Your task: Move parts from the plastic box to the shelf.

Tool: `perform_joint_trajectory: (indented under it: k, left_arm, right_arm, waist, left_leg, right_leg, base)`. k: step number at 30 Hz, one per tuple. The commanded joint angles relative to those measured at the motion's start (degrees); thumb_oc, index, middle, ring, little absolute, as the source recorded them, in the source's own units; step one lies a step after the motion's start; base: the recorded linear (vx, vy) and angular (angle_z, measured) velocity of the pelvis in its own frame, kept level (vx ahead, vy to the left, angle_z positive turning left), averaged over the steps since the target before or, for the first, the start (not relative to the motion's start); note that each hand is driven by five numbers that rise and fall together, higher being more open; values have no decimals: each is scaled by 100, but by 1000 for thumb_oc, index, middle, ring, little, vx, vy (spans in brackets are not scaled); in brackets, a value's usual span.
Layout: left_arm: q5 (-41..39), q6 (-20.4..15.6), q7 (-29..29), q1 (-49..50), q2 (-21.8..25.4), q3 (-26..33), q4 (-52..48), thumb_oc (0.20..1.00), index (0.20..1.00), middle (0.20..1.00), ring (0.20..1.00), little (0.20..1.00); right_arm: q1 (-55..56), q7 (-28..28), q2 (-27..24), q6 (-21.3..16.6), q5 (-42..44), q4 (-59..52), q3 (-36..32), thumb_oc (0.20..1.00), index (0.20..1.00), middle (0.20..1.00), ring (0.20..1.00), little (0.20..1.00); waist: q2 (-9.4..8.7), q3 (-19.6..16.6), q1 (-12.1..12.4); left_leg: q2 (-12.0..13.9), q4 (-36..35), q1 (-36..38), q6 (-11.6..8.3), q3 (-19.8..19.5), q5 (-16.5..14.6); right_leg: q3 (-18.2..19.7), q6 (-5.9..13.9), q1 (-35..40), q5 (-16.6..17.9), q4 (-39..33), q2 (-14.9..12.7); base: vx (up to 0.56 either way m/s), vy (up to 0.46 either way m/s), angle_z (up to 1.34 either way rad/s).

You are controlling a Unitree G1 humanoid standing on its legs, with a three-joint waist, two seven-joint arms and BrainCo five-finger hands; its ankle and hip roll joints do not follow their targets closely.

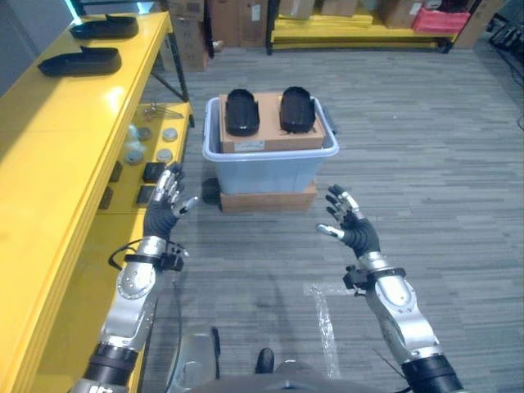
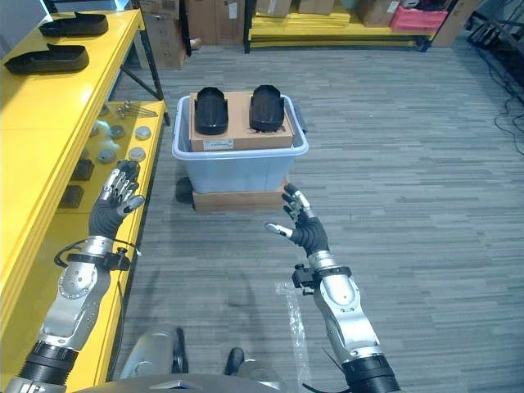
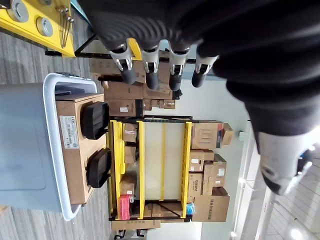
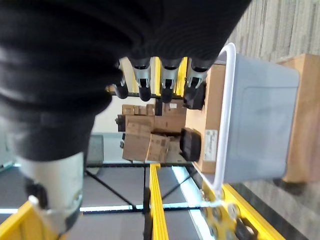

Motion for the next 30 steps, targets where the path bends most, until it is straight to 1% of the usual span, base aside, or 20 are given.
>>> perform_joint_trajectory:
  k: [1, 2, 3, 4, 5, 6, 8, 9, 11, 13, 14, 15, 16, 17, 18, 19, 21, 25, 28, 30]
  left_arm:
    - [-3, -259, -35, -148, 147, 36, -334, 1000, 1000, 1000, 1000, 1000]
    - [107, -229, 0, -101, 114, 11, -307, 1000, 1000, 1000, 1000, 1000]
    - [124, -216, -56, -99, 131, -3, -342, 1000, 1000, 1000, 1000, 1000]
    - [197, -199, -68, -106, 178, 0, -348, 1000, 1000, 1000, 1000, 1000]
    - [197, -199, -68, -106, 178, 0, -348, 1000, 1000, 1000, 1000, 1000]
    - [273, -183, -118, -115, 290, 11, -400, 1000, 1000, 1000, 1000, 1000]
    - [249, -179, -113, -156, 378, 6, -398, 1000, 1000, 1000, 1000, 1000]
    - [234, -169, -107, -191, 416, -11, -407, 1000, 1000, 1000, 1000, 1000]
    - [235, -143, -72, -280, 452, 1, -384, 1000, 1000, 1000, 1000, 1000]
    - [283, -145, -64, -324, 474, 33, -399, 1000, 1000, 1000, 1000, 1000]
    - [253, -166, -73, -335, 478, 34, -410, 1000, 1000, 1000, 1000, 1000]
    - [250, -167, -75, -334, 480, 34, -409, 1000, 1000, 1000, 1000, 1000]
    - [218, -185, -72, -360, 470, 11, -389, 1000, 1000, 1000, 1000, 1000]
    - [208, -196, -81, -421, 445, -52, -339, 1000, 1000, 1000, 1000, 1000]
    - [220, -207, -69, -497, 427, -120, -265, 1000, 1000, 1000, 1000, 1000]
    - [296, -212, -104, -624, 436, -284, -211, 1000, 1000, 1000, 1000, 1000]
    - [324, -249, -121, -548, 369, -304, -185, 1000, 1000, 1000, 1000, 1000]
    - [91, -230, -115, -305, 288, -269, -261, 1000, 1000, 1000, 1000, 1000]
    - [32, -184, -144, -196, 270, -290, -269, 1000, 1000, 1000, 1000, 1000]
    - [17, -153, -168, -118, 264, -346, -295, 1000, 1000, 1000, 1000, 1000]
  right_arm:
    - [-225, -89, -194, -309, -94, -60, -143, 1000, 1000, 1000, 1000, 1000]
    - [-316, -41, -105, -287, -289, -34, -70, 1000, 1000, 1000, 1000, 1000]
    - [-272, 12, -69, -259, -313, -64, -69, 1000, 1000, 1000, 1000, 1000]
    - [-222, 41, -2, -260, -367, -63, -42, 1000, 1000, 1000, 1000, 1000]
    - [-222, 41, -2, -260, -367, -63, -42, 1000, 1000, 1000, 1000, 1000]
    - [-194, 39, 139, -196, -507, -36, 30, 1000, 1000, 1000, 1000, 1000]
    - [-179, 137, 219, -171, -444, -78, 93, 1000, 1000, 1000, 1000, 1000]
    - [-176, 153, 237, -159, -490, -81, 145, 1000, 1000, 1000, 1000, 1000]
    - [-216, 129, 248, -89, -787, -59, 220, 1000, 1000, 1000, 1000, 1000]
    - [-207, 162, 239, -71, -886, -114, 177, 1000, 1000, 1000, 1000, 1000]
    - [-209, 163, 244, -78, -851, -122, 161, 1000, 1000, 1000, 1000, 1000]
    - [-209, 165, 244, -79, -849, -119, 161, 1000, 1000, 1000, 1000, 1000]
    - [-201, 138, 237, -86, -836, -93, 144, 1000, 1000, 1000, 1000, 1000]
    - [-180, 104, 226, -94, -819, -72, 114, 1000, 1000, 1000, 1000, 1000]
    - [-130, 61, 197, -82, -837, -68, 64, 1000, 1000, 1000, 1000, 1000]
    - [-26, 33, 125, -56, -904, -112, -47, 1000, 1000, 1000, 1000, 1000]
    - [33, 0, 118, -84, -1007, -7, -121, 1000, 1000, 1000, 1000, 1000]
    - [91, -167, 10, -11, -1174, 216, -166, 1000, 1000, 1000, 1000, 1000]
    - [47, -307, -75, 26, -1442, 320, -204, 1000, 1000, 1000, 1000, 1000]
    - [-124, -624, -182, 35, -1831, 432, -342, 1000, 1000, 1000, 1000, 1000]
  waist:
    - [164, -164, 104]
    - [232, -301, 240]
    - [219, -365, 222]
    - [189, -424, 190]
    - [189, -424, 190]
    - [112, -477, 179]
    - [144, -411, 106]
    - [168, -330, 43]
    - [230, -225, -8]
    - [264, -203, -20]
    - [274, -192, -52]
    - [282, -192, -69]
    - [281, -182, -109]
    - [279, -161, -196]
    - [251, -152, -264]
    - [183, -165, -336]
    - [115, -240, -242]
    - [133, -385, -188]
    - [148, -415, -155]
    - [172, -422, -131]
  left_leg:
    - [-69, -3077, 1207, -181, -63, 812]
    - [-204, -3655, 1345, -138, -520, 1067]
    - [-281, -3631, 1414, -84, -668, 1094]
    - [-308, -3676, 1553, -46, -658, 1106]
    - [-308, -3676, 1553, -46, -658, 1106]
    - [-394, -3701, 1878, 153, -559, 951]
    - [-467, -3710, 2148, 323, -591, 810]
    - [-502, -3714, 2280, 420, -635, 744]
    - [-466, -3718, 2482, 495, -662, 601]
    - [-397, -3737, 2627, 460, -689, 492]
    - [-375, -3742, 2676, 419, -756, 448]
    - [-360, -3738, 2684, 409, -775, 431]
    - [-366, -3739, 2703, 389, -833, 424]
    - [-362, -3734, 2743, 355, -966, 383]
    - [-381, -3728, 2730, 330, -1094, 387]
    - [-430, -3728, 2760, 317, -1283, 323]
    - [-427, -3738, 2783, 286, -1322, 258]
    - [-299, -3783, 2812, 160, -1429, 257]
    - [-236, -3795, 2822, 104, -1493, 261]
    - [-173, -3795, 2813, 30, -1548, 274]
  right_leg:
    - [-44, 658, -60, -233, -143, -238]
    - [77, 720, 181, -443, -81, -138]
    - [156, 748, 174, -461, 62, -176]
    - [197, 771, 140, -530, 337, -236]
    - [197, 771, 140, -530, 337, -236]
    - [327, 952, -51, -509, 1178, -435]
    - [366, 1120, -476, -90, 2219, -617]
    - [405, 1207, -781, 236, 2860, -672]
    - [414, 1254, -1257, 356, 3633, -811]
    - [253, 1189, -1457, 277, 3286, -1053]
    - [226, 1124, -1524, 153, 2883, -1060]
    - [197, 1115, -1486, 150, 2846, -1045]
    - [304, 1085, -1545, 73, 2518, -964]
    - [588, 1058, -1542, 18, 1819, -749]
    - [986, 1080, -1583, 100, 1253, -595]
    - [1550, 1115, -1469, 150, 814, -498]
    - [1299, 1085, -1236, 297, 513, -631]
    - [982, 1020, -847, 404, -95, -540]
    - [879, 981, -757, 343, -143, -505]
    - [809, 944, -714, 275, -143, -445]
  base:
    - [536, 126, -21]
    - [669, 173, -50]
    - [659, 198, -88]
    - [264, 102, -79]
    - [381, 197, -43]
    - [364, 209, 3]
    - [321, 229, -30]
    - [173, 173, -94]
    - [187, 105, -44]
    - [230, -27, 33]
    - [173, -68, 36]
    - [143, -81, 61]
    - [150, -104, 78]
    - [178, -160, 73]
    - [202, -197, 119]
    - [163, -193, 153]
    - [182, -215, 169]
    - [134, -165, 51]
    - [63, -93, 55]
    - [61, -112, 19]
